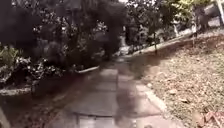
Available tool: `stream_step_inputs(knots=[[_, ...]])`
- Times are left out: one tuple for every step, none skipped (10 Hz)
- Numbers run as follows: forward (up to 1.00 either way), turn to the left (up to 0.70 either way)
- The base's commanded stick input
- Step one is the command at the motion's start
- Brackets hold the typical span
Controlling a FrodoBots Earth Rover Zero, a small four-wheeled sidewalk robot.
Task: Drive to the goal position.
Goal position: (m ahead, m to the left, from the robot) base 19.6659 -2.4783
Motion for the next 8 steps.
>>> stream_step_inputs(knots=[[1.00,-0.40],[1.00,-0.40],[1.00,-0.40],[1.00,-0.20],[1.00,0.00],[1.00,0.00],[1.00,0.00],[1.00,0.00]])
